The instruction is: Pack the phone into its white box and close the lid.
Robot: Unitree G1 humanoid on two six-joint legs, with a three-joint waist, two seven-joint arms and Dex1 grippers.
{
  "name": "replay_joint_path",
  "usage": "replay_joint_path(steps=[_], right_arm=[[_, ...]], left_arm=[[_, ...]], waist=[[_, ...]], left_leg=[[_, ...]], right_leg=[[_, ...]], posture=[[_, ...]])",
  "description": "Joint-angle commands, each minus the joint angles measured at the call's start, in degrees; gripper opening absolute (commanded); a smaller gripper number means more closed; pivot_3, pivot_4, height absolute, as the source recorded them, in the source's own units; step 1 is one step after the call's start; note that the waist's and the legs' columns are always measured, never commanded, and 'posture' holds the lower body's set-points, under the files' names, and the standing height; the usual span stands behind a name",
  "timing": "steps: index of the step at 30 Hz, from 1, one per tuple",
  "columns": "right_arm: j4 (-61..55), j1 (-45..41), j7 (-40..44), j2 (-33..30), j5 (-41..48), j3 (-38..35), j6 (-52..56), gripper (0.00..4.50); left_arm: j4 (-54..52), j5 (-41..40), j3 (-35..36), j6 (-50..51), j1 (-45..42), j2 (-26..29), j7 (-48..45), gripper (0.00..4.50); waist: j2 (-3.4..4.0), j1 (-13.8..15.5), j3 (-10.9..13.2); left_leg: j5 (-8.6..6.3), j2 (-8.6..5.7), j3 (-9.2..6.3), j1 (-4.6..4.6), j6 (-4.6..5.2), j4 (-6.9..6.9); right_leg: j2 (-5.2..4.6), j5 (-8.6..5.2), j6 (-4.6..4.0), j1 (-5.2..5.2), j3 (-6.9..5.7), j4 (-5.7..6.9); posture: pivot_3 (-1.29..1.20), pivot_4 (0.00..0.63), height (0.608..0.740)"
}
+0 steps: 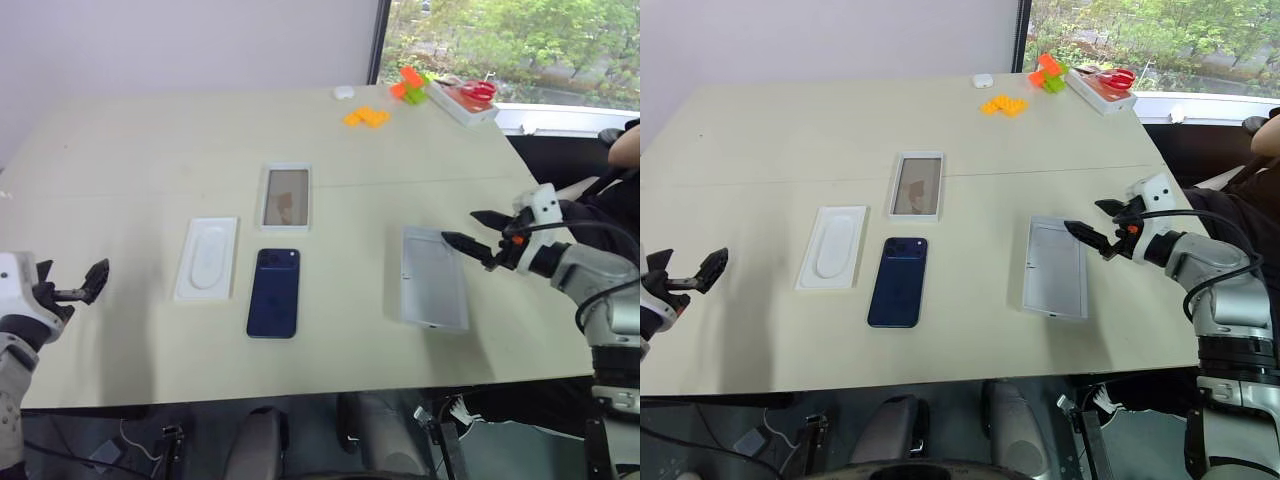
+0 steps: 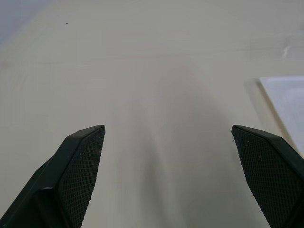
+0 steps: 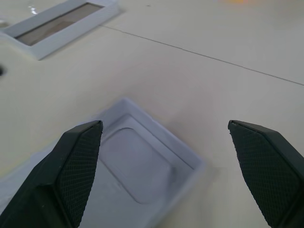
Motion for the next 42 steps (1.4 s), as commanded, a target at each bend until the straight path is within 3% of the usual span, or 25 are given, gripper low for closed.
replay_joint_path(steps=[1,9,13,20,26,35,42], right_arm=[[-5.8,-1.0,-0.3,0.8,1.7,0.5,1.1,4.42],[-16.1,-2.4,-2.1,6.0,2.7,6.5,4.3,4.42],[-20.3,-3.2,-3.2,10.4,0.3,14.1,3.9,4.42],[-24.6,-2.2,-6.3,15.0,-1.5,20.4,4.3,4.42],[-24.6,-1.1,-6.9,15.0,-3.0,21.7,3.7,4.42],[-25.9,0.2,-7.4,15.5,-3.1,22.0,4.0,4.42],[-27.0,0.4,-6.0,14.7,-3.1,22.7,3.6,4.42]], left_arm=[[-3.9,-1.5,-1.0,1.2,-0.2,-0.5,0.6,4.5],[-5.4,-3.8,-2.5,4.4,-0.2,0.2,-0.3,4.5],[-6.2,-5.7,-3.7,8.0,0.0,0.0,0.2,4.5],[-7.1,-10.7,-5.7,17.0,-6.8,-2.0,6.5,4.5],[-6.5,-14.0,-5.8,25.3,-9.3,-3.7,11.1,4.5],[-2.2,-28.0,-1.0,47.5,-17.4,-6.5,17.7,4.5],[0.8,-29.4,2.4,55.3,-21.0,-8.9,21.0,4.5]], waist=[[0.0,0.0,0.0],[-0.01,-0.1,0.0],[-0.03,-0.1,0.0],[-0.1,0.3,-0.1],[-0.11,0.0,-0.1],[-0.11,0.0,-0.1],[-0.1,0.0,-0.1]], left_leg=[[0.0,-0.01,0.0,0.0,0.0,0.0],[0.01,0.0,-0.06,0.02,-0.02,0.01],[0.01,0.0,-0.08,0.02,-0.02,0.02],[0.06,-0.03,-0.22,-0.01,-0.09,0.09],[0.05,-0.02,-0.39,-0.08,-0.09,0.43],[0.04,-0.08,-0.57,0.0,-0.09,0.68],[0.04,-0.11,-0.64,0.04,-0.08,0.68]], right_leg=[[0.0,0.0,0.0,0.0,0.0,0.01],[0.07,0.0,0.0,0.0,-0.01,0.05],[0.08,0.0,0.0,0.0,-0.02,0.06],[-0.04,0.01,-0.02,0.06,-0.06,0.09],[-0.07,0.02,-0.03,0.13,-0.06,0.14],[0.01,-0.03,-0.02,0.38,-0.25,0.23],[0.01,0.02,-0.09,0.39,-0.25,0.24]], posture=[[0.0,0.15,0.726],[0.0,0.15,0.726],[0.0,0.15,0.726],[0.0,0.15,0.726],[0.0,0.15,0.726],[0.0,0.15,0.726],[0.0,0.15,0.726]])
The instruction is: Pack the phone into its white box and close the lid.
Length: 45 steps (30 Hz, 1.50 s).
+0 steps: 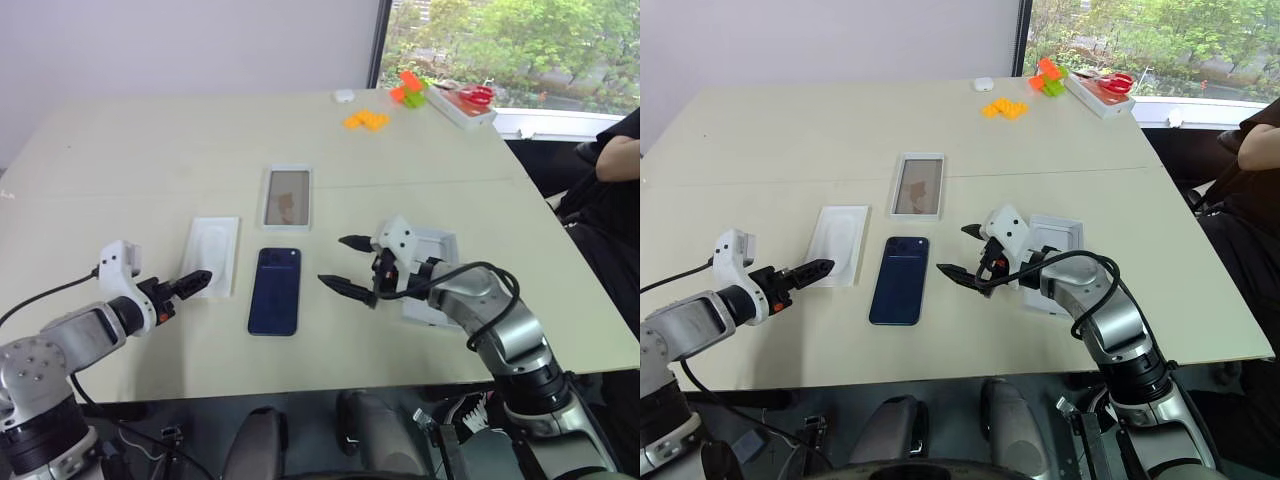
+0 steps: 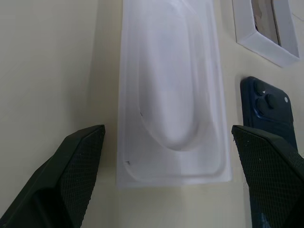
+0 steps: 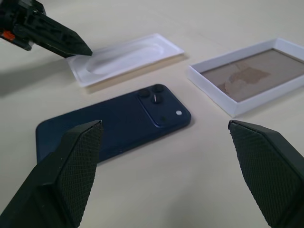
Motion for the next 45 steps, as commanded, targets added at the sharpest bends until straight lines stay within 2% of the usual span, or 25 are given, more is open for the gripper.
replay_joint_path(steps=[1,2,5,12,19,24,29,35,45], right_arm=[[-2.9,0.0,1.3,-0.8,0.3,0.2,-1.1,4.42],[-3.0,0.1,1.4,-0.9,0.3,0.2,-1.1,4.42],[-3.2,0.2,1.6,-1.1,0.2,0.2,-1.2,4.5],[-3.5,0.5,2.3,-1.6,0.1,0.7,-1.4,4.5],[-3.1,-0.3,2.3,-1.2,0.0,1.2,-1.5,4.5],[-2.9,-0.6,2.3,-1.0,-0.2,1.2,-1.6,4.5],[-1.5,-1.5,2.0,-1.4,-0.5,-0.1,-1.9,4.5],[-0.8,-2.1,1.5,-1.4,-1.2,-0.4,-2.5,4.5],[-3.5,0.6,-1.6,-1.0,-1.4,-1.0,-2.2,4.5]], left_arm=[[1.2,-0.6,2.0,3.3,-0.7,-1.4,1.1,4.5],[1.4,-0.5,2.5,3.7,-1.2,-2.0,1.3,4.5],[1.8,0.3,3.7,4.6,-2.3,-3.0,1.7,3.61],[2.6,-0.7,7.8,5.3,-4.4,-5.3,1.9,0.03],[3.5,-3.2,14.5,5.6,-7.8,-7.2,2.9,0.03],[3.5,-8.6,17.3,3.6,-11.1,-9.1,4.1,0.03],[6.1,-12.6,13.0,2.7,-17.2,-12.9,8.7,0.03],[18.7,-4.6,2.5,-1.5,-29.7,-18.4,15.0,0.03],[34.1,2.0,-3.7,-8.0,-37.5,-14.6,12.5,0.03]], waist=[[0.01,0.1,0.0],[0.01,0.1,0.0],[0.01,0.1,0.0],[-0.01,0.3,0.0],[-0.01,0.1,0.0],[-0.03,0.3,0.0],[-0.04,0.5,0.0],[-0.08,0.5,0.0],[-0.07,0.2,0.0]], left_leg=[[0.0,-0.01,0.0,0.0,0.0,0.0],[0.0,-0.01,0.0,0.0,0.0,0.0],[0.0,-0.03,0.0,0.0,0.0,0.0],[0.0,-0.05,-0.02,-0.02,-0.01,0.01],[0.0,-0.05,-0.03,0.01,-0.01,0.01],[0.0,-0.05,-0.03,-0.02,-0.02,0.02],[0.01,-0.12,-0.04,-0.05,-0.03,0.04],[0.02,-0.29,-0.07,-0.06,-0.05,0.06],[0.06,-0.17,-0.12,-0.04,-0.12,0.01]], right_leg=[[-0.01,-0.02,-0.04,0.0,0.0,0.0],[-0.02,-0.05,-0.08,0.01,0.0,0.0],[-0.03,-0.05,-0.1,0.02,0.0,0.0],[-0.05,-0.06,-0.12,0.02,0.0,-0.02],[-0.04,-0.06,-0.11,0.07,-0.03,-0.05],[-0.05,-0.05,-0.11,0.07,-0.07,-0.07],[-0.14,0.01,-0.01,0.12,-0.08,-0.13],[-0.2,0.03,0.01,0.23,-0.2,-0.25],[-0.05,0.04,0.04,0.18,-0.24,-0.22]], posture=[[0.0,0.15,0.726],[0.0,0.15,0.726],[0.0,0.15,0.726],[0.0,0.15,0.726],[0.0,0.15,0.726],[0.0,0.15,0.726],[0.0,0.15,0.726],[0.0,0.15,0.726],[0.0,0.15,0.726]])
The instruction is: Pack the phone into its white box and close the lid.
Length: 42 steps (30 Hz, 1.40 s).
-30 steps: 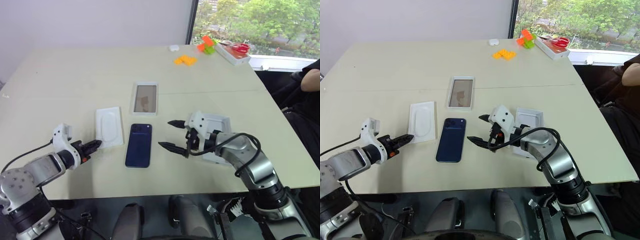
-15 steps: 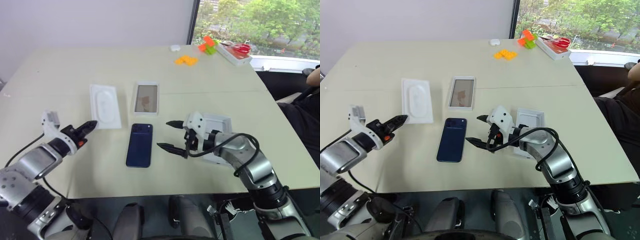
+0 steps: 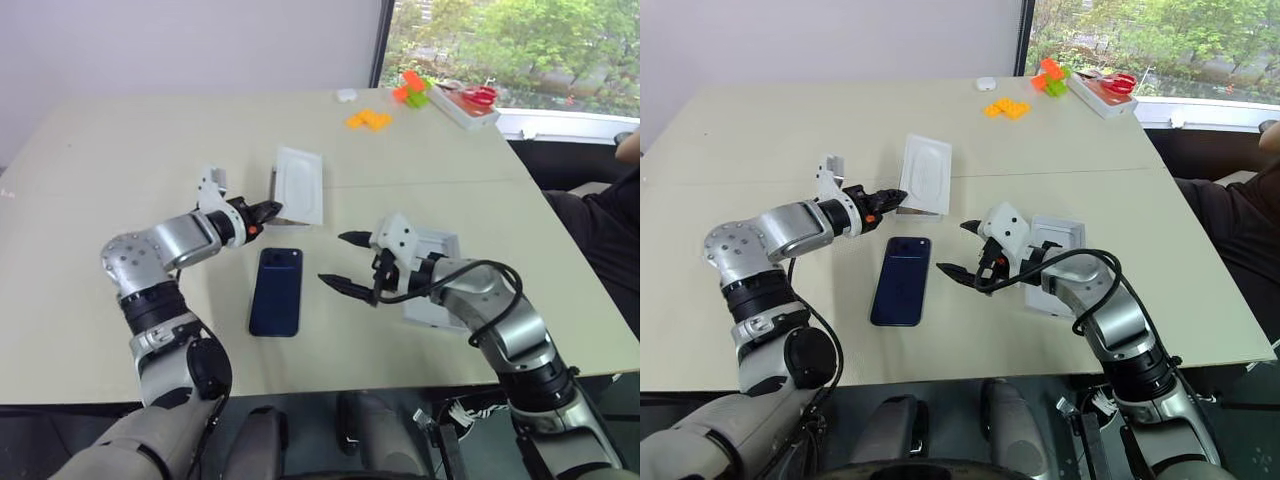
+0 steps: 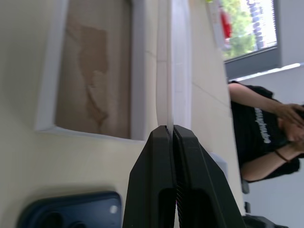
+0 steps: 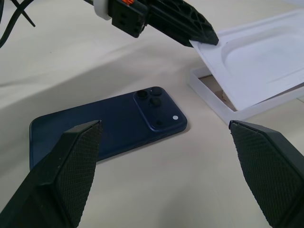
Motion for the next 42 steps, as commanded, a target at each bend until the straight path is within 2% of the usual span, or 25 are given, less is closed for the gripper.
replay_joint_path(steps=[1,6,12,24,42], right_arm=[[-3.3,0.5,-1.1,0.4,0.2,-1.5,-0.8,4.5],[-3.9,1.2,-2.1,0.5,0.3,-1.4,-0.8,4.5],[-3.7,1.2,-2.5,1.0,0.3,-0.9,-0.9,4.5],[-3.9,1.3,-2.7,1.2,0.2,-0.9,-0.7,4.5],[-3.8,1.1,-2.4,1.1,0.3,-0.7,-0.5,4.5]], left_arm=[[1.7,1.2,-0.7,-1.3,-2.1,2.3,-1.6,0.03],[5.2,1.8,-0.3,-1.4,-3.4,6.2,-3.5,0.03],[10.3,4.5,-2.2,-3.9,-5.9,7.8,-6.1,0.03],[17.0,10.1,-6.3,-5.9,-8.8,8.9,-11.8,0.03],[18.3,13.2,-6.5,-6.9,-9.2,8.8,-15.3,0.03]], waist=[[0.0,-0.1,0.0],[0.0,-0.1,0.0],[0.0,0.1,0.0],[0.0,-0.1,0.0],[0.0,-0.1,0.0]], left_leg=[[0.01,0.0,0.02,0.0,-0.01,0.0],[0.01,0.0,0.04,-0.01,-0.02,0.0],[0.03,-0.03,0.04,-0.02,-0.05,0.01],[0.03,-0.04,0.03,-0.03,-0.06,0.0],[0.03,-0.03,0.02,-0.04,-0.06,0.0]], right_leg=[[-0.01,0.0,0.0,0.0,0.0,0.0],[-0.03,-0.01,0.01,0.0,0.02,0.0],[-0.11,0.0,0.01,0.0,0.0,-0.01],[-0.12,-0.01,0.03,0.0,-0.02,-0.02],[-0.15,-0.01,0.04,0.0,-0.03,-0.02]], posture=[[0.0,0.15,0.726],[0.0,0.15,0.726],[0.0,0.15,0.726],[0.0,0.15,0.726],[0.0,0.15,0.726]])
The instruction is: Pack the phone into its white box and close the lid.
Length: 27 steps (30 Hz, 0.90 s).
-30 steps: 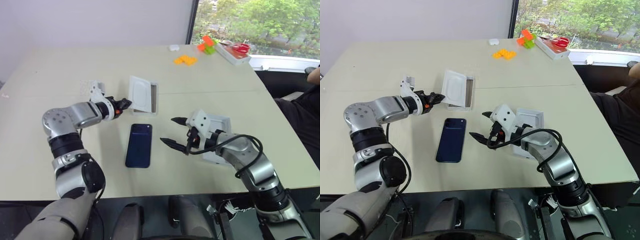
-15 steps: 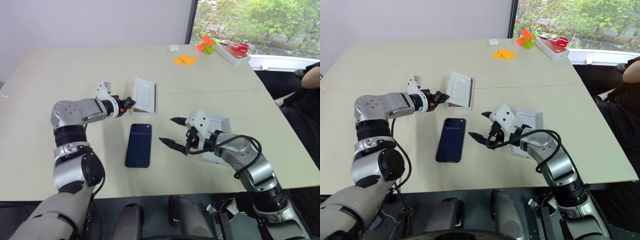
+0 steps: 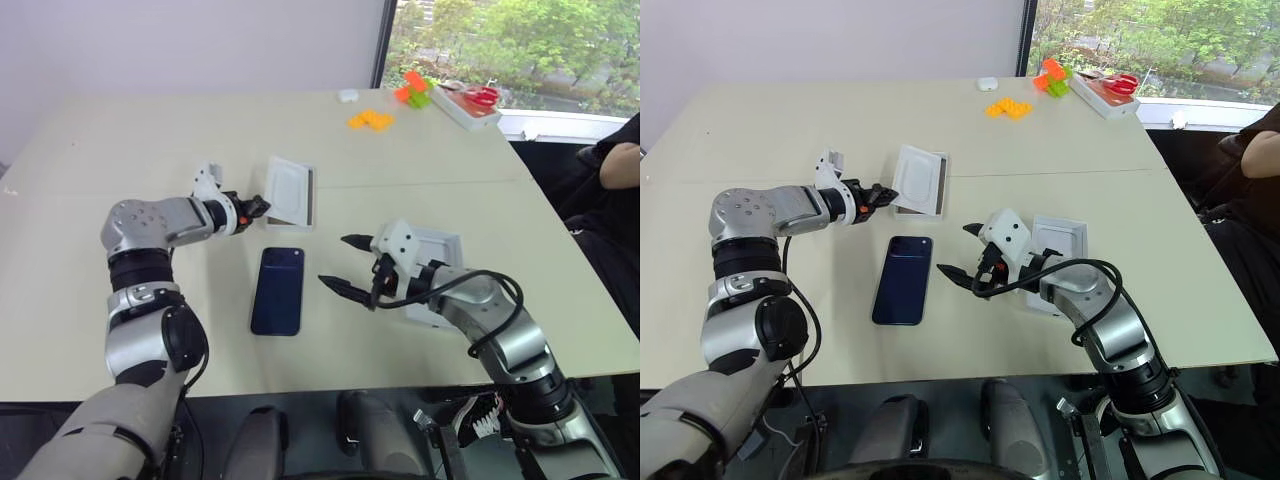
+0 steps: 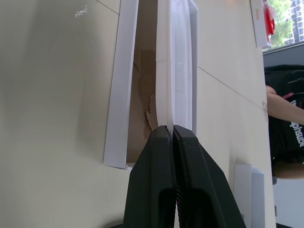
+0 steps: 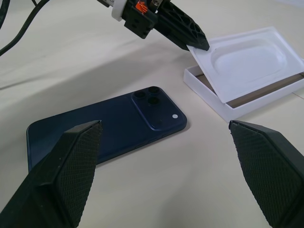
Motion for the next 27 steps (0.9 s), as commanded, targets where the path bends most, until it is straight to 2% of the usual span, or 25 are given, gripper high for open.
replay_joint_path(steps=[1,3,6,13,14,17,22,27], right_arm=[[-2.2,-0.5,0.2,0.1,0.3,-0.7,-0.5,4.5],[-2.2,-0.6,0.2,0.1,0.3,-0.7,-0.5,4.5],[-2.3,-0.6,0.2,0.0,0.3,-0.7,-0.4,4.5],[-2.5,-0.6,0.1,0.0,0.3,-0.8,-0.2,4.5],[-2.5,-0.6,0.1,0.0,0.3,-0.8,-0.2,4.5],[-2.5,-0.6,0.2,0.0,0.3,-0.8,-0.1,4.5],[-2.4,-0.8,0.2,0.1,0.3,-0.8,-0.2,4.5],[-2.3,-1.1,0.0,0.2,0.8,-1.2,0.7,4.5]], left_arm=[[-0.3,0.2,0.0,-0.7,-1.8,0.3,-1.2,0.03],[-0.2,0.3,0.0,-0.8,-1.8,0.1,-1.5,0.03],[-0.1,0.5,-0.2,-0.9,-1.6,-0.1,-2.0,0.88],[-2.7,0.9,-1.1,0.7,-0.2,1.1,-3.4,4.22],[-3.6,0.7,-1.0,1.1,0.1,1.5,-3.6,4.45],[-5.9,0.2,-0.5,2.3,0.9,2.5,-4.2,4.45],[-15.8,-1.4,0.9,4.5,4.7,6.3,-5.8,4.45],[-28.8,1.3,-3.8,-1.1,12.6,10.0,-8.8,4.45]], waist=[[0.0,0.0,0.0],[0.0,0.0,0.0],[0.0,0.0,0.0],[0.0,-0.1,0.0],[0.0,-0.1,0.0],[0.01,-0.2,0.0],[0.02,-0.3,0.0],[0.04,0.0,0.0]], left_leg=[[0.0,0.0,0.01,0.0,0.0,0.0],[0.0,0.0,0.01,0.0,0.0,0.0],[0.0,0.0,0.01,0.0,0.0,0.0],[0.0,0.0,0.0,0.0,0.0,0.0],[0.0,0.01,0.01,0.0,0.0,0.0],[0.0,0.03,0.0,0.0,0.0,-0.01],[0.0,0.08,-0.03,0.01,0.0,-0.02],[0.0,0.18,-0.11,0.02,-0.02,-0.06]], right_leg=[[0.0,0.0,0.0,0.0,0.0,0.0],[0.0,0.0,0.0,0.0,0.0,0.0],[0.0,0.0,0.0,0.0,0.0,0.0],[0.0,-0.01,0.02,0.0,0.0,0.0],[0.0,-0.01,0.02,0.0,0.0,-0.01],[0.01,-0.02,0.03,-0.02,0.01,0.0],[0.03,-0.01,0.02,-0.02,0.01,0.01],[0.02,0.0,0.0,-0.05,0.05,0.01]], posture=[[0.0,0.15,0.726],[0.0,0.15,0.726],[0.0,0.15,0.726],[0.0,0.15,0.726],[0.0,0.15,0.726],[0.0,0.15,0.726],[0.0,0.15,0.726],[0.0,0.15,0.726]])
